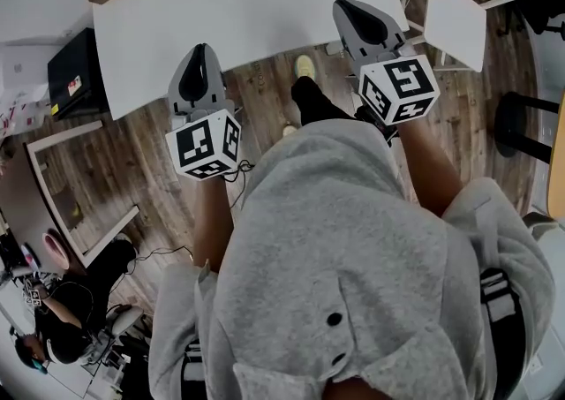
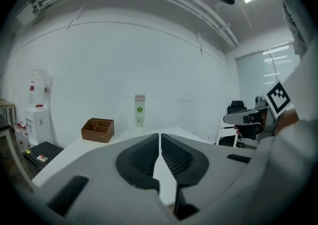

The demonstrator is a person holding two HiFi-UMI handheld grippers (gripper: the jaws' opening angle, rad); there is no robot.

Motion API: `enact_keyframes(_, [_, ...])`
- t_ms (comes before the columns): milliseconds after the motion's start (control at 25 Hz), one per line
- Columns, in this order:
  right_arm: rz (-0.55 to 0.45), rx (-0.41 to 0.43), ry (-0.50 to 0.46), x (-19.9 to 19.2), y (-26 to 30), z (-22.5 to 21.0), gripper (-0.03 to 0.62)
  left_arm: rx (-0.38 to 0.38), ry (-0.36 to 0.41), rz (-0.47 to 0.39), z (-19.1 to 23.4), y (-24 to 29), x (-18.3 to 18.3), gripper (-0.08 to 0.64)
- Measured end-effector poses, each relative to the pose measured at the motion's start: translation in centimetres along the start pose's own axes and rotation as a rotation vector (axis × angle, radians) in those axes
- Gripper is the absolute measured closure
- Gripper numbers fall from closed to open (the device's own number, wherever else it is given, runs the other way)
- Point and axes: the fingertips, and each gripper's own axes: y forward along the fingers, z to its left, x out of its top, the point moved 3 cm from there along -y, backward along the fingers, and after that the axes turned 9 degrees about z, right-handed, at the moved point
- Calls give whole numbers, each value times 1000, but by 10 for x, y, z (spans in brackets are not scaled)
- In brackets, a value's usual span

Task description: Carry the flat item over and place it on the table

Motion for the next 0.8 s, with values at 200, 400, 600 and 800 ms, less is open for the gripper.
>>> enact_keyframes(200, [-3, 2, -19, -15, -40, 25, 565, 5, -18, 4, -9, -50, -16, 538])
enact_keyframes(400, [-16, 0, -14, -23, -75, 40, 565, -13, -26, 3, -23, -84, -28, 538])
enact_keyframes(600, [-20, -35, -22, -33, -105, 46, 564, -55, -17, 20, -39, -104, -38, 538])
enact_keyframes(800, [-13, -57, -14, -39, -127, 43, 563, -80, -4, 15, -53, -111, -37, 538])
